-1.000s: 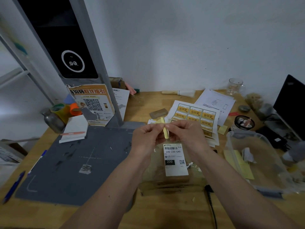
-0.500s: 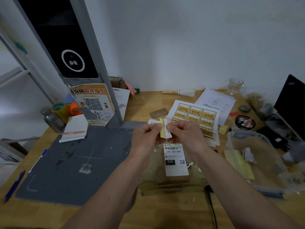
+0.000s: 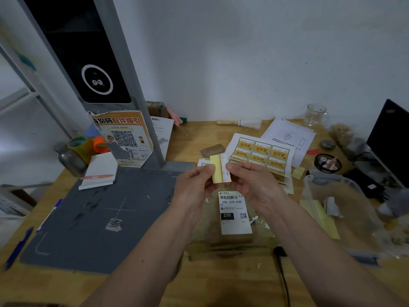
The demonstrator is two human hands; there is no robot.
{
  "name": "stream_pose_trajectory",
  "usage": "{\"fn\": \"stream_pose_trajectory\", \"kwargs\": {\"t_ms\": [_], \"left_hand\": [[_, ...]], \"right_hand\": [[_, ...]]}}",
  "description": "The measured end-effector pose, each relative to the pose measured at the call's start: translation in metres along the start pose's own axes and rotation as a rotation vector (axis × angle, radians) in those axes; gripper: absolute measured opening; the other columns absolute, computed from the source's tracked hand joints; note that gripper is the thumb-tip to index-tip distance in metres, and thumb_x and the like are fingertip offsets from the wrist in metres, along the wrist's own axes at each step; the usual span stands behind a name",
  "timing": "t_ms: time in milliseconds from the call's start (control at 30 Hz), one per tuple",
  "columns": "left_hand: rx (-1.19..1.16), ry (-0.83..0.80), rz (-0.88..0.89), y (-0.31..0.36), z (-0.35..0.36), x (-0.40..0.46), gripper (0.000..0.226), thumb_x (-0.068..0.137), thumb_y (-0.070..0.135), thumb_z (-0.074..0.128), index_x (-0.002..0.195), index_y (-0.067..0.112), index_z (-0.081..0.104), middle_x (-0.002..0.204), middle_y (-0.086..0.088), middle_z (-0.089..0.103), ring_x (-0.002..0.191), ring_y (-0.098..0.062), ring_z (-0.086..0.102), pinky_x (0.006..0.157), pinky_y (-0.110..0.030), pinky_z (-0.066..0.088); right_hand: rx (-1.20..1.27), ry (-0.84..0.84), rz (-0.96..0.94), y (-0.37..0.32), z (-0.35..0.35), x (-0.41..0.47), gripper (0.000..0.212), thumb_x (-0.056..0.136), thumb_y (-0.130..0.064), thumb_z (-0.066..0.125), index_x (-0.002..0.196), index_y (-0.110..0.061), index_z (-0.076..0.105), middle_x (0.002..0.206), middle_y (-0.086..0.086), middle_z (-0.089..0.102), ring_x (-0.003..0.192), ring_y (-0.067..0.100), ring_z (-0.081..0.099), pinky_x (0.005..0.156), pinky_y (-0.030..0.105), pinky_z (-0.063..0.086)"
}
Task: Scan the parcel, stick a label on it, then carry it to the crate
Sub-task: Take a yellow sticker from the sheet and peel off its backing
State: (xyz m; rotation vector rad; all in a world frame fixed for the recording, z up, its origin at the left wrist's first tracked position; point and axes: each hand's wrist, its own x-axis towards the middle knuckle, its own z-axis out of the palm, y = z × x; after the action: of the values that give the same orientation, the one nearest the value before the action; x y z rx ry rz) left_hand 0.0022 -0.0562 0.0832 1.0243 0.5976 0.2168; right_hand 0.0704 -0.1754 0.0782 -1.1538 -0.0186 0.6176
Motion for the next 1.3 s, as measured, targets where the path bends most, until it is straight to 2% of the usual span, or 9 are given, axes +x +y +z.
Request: {"fn": "stream_pose_trajectory", "kwargs": {"t_ms": [100, 200, 400, 533, 700, 833, 1033, 1167, 1300], "left_hand": [[0.0, -0.001, 0.001, 0.0, 0.0, -0.001, 0.008, 0.086, 0.009, 0.065, 0.084, 0.004, 0.07, 0.08, -0.01, 0.076, 0.071, -0.016, 0.073, 0.058, -0.022, 0.055], [-0.003, 0.001, 0.007, 0.001, 0.003, -0.002, 0.007, 0.085, 0.009, 0.066, 0.082, 0.004, 0.07, 0.08, -0.011, 0.076, 0.072, -0.017, 0.073, 0.059, -0.023, 0.056], [0.031, 0.047, 0.046, 0.003, 0.006, -0.005, 0.007, 0.084, 0.009, 0.068, 0.078, 0.006, 0.069, 0.08, -0.012, 0.076, 0.071, -0.018, 0.072, 0.06, -0.023, 0.057], [0.062, 0.061, 0.057, 0.003, 0.006, -0.004, 0.007, 0.084, 0.009, 0.067, 0.079, 0.006, 0.069, 0.088, -0.015, 0.074, 0.075, -0.019, 0.072, 0.062, -0.024, 0.058], [0.03, 0.07, 0.033, 0.002, 0.004, -0.003, 0.006, 0.084, 0.009, 0.067, 0.08, 0.006, 0.068, 0.092, -0.016, 0.073, 0.079, -0.02, 0.071, 0.059, -0.023, 0.057], [-0.002, 0.077, 0.016, 0.003, 0.003, -0.001, 0.008, 0.084, 0.008, 0.068, 0.076, 0.007, 0.068, 0.085, -0.014, 0.074, 0.076, -0.021, 0.071, 0.056, -0.023, 0.057], [-0.017, 0.085, -0.007, 0.001, 0.003, 0.003, 0.005, 0.085, 0.009, 0.067, 0.082, 0.005, 0.067, 0.09, -0.017, 0.073, 0.075, -0.021, 0.07, 0.053, -0.022, 0.055], [-0.027, 0.084, -0.023, -0.001, 0.004, 0.006, 0.006, 0.086, 0.009, 0.065, 0.085, 0.004, 0.067, 0.096, -0.019, 0.072, 0.082, -0.023, 0.07, 0.055, -0.023, 0.056], [-0.041, 0.077, -0.025, 0.0, 0.003, 0.008, 0.008, 0.088, 0.009, 0.062, 0.084, 0.004, 0.066, 0.091, -0.017, 0.073, 0.077, -0.021, 0.071, 0.053, -0.022, 0.055]], "right_hand": [[0.007, 0.013, -0.009, -0.001, 0.0, -0.001, 0.004, 0.078, 0.002, 0.069, 0.074, 0.0, 0.07, 0.077, 0.014, 0.074, 0.073, 0.024, 0.071, 0.075, 0.036, 0.06], [0.013, 0.042, -0.056, -0.002, 0.002, -0.002, 0.007, 0.075, 0.004, 0.07, 0.071, -0.002, 0.07, 0.072, 0.011, 0.073, 0.067, 0.023, 0.069, 0.076, 0.037, 0.058], [0.019, 0.072, -0.091, -0.004, 0.003, -0.003, 0.008, 0.075, 0.007, 0.07, 0.071, 0.0, 0.067, 0.068, 0.01, 0.073, 0.063, 0.022, 0.069, 0.069, 0.037, 0.06], [0.032, 0.088, -0.075, -0.004, 0.002, -0.002, 0.009, 0.075, 0.007, 0.069, 0.07, 0.0, 0.067, 0.069, 0.012, 0.074, 0.064, 0.022, 0.071, 0.057, 0.03, 0.06], [0.038, 0.087, -0.037, -0.005, 0.0, 0.0, 0.007, 0.076, 0.006, 0.07, 0.072, 0.001, 0.066, 0.07, 0.012, 0.074, 0.062, 0.022, 0.072, 0.051, 0.027, 0.057], [0.045, 0.085, 0.0, -0.006, -0.002, 0.002, 0.006, 0.075, 0.005, 0.07, 0.075, 0.002, 0.066, 0.07, 0.013, 0.074, 0.062, 0.022, 0.072, 0.05, 0.027, 0.057], [0.101, 0.085, 0.038, -0.003, -0.005, 0.005, 0.01, 0.072, 0.005, 0.071, 0.081, 0.002, 0.067, 0.073, 0.014, 0.075, 0.063, 0.022, 0.072, 0.049, 0.026, 0.056], [0.134, 0.071, 0.06, -0.003, -0.006, 0.006, 0.016, 0.074, 0.006, 0.07, 0.089, 0.001, 0.068, 0.075, 0.012, 0.076, 0.066, 0.021, 0.073, 0.051, 0.026, 0.057], [0.161, 0.055, 0.085, -0.003, -0.007, 0.008, 0.021, 0.075, 0.004, 0.069, 0.095, 0.001, 0.066, 0.078, 0.012, 0.076, 0.069, 0.021, 0.073, 0.054, 0.029, 0.059]]}}
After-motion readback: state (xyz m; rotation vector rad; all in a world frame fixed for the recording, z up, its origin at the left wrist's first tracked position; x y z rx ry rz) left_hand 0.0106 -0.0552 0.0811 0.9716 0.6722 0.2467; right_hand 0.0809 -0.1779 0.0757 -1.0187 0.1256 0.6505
